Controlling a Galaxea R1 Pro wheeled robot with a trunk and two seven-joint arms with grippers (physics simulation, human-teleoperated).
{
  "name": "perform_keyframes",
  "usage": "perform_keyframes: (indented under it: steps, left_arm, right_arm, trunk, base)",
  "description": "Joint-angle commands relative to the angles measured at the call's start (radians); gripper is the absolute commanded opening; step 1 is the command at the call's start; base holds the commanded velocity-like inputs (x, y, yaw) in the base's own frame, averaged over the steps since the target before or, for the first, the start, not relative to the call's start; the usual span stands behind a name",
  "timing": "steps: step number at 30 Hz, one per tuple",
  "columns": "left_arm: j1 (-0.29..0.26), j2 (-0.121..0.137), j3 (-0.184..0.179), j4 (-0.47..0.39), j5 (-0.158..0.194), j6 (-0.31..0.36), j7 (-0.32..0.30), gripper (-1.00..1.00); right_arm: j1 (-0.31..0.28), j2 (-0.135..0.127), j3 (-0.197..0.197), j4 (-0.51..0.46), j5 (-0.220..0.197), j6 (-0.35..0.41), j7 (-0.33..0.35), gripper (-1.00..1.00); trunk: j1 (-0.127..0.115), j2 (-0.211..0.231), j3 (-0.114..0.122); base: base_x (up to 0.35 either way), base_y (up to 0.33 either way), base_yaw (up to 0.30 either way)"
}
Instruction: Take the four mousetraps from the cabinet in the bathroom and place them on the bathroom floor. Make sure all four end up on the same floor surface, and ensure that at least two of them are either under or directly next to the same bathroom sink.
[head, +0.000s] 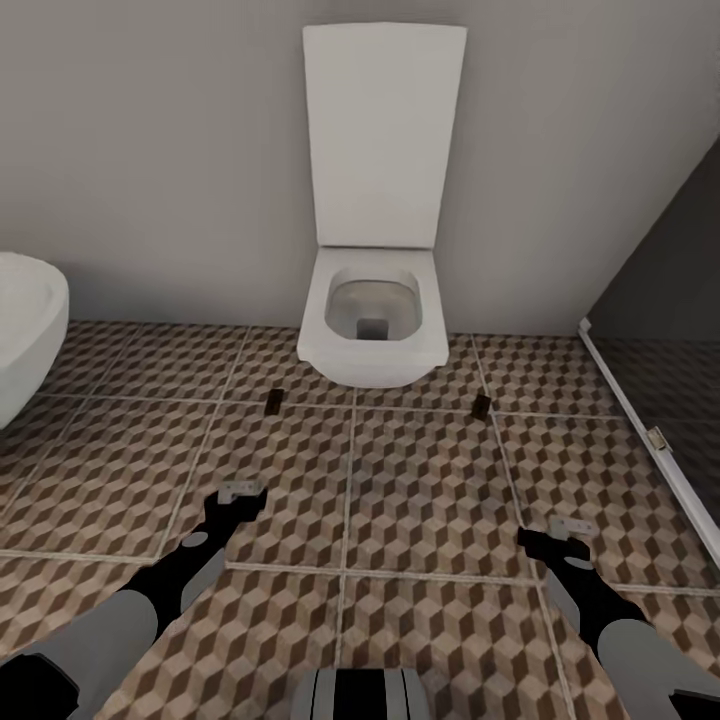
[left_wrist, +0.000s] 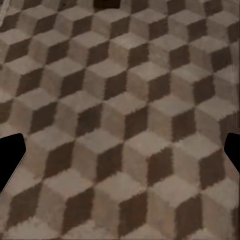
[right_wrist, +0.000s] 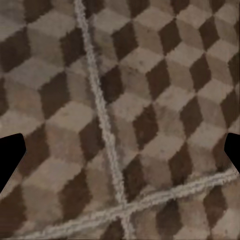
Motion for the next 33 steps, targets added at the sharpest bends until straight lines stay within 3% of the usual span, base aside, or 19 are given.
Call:
perform_keyframes:
  steps: [1,33]
  left_arm:
    - [-0.001,0.001,-0.009,-0.002,0.005,-0.003,0.007,1.0]
    - [-0.001,0.0,-0.009,-0.001,0.007,-0.003,0.0,1.0]
  right_arm:
    - [0.0,0.0,-0.001,0.0,-0.004,-0.001,-0.001,1.0]
    - [0.0,0.0,-0.002,0.0,-0.004,-0.001,-0.003,1.0]
  trunk:
    - [-0.001,0.0,0.003]
    - [-0.015,0.008,0.127]
  base:
    - [0.0,0.0,0.0]
    - [0.0,0.0,0.0]
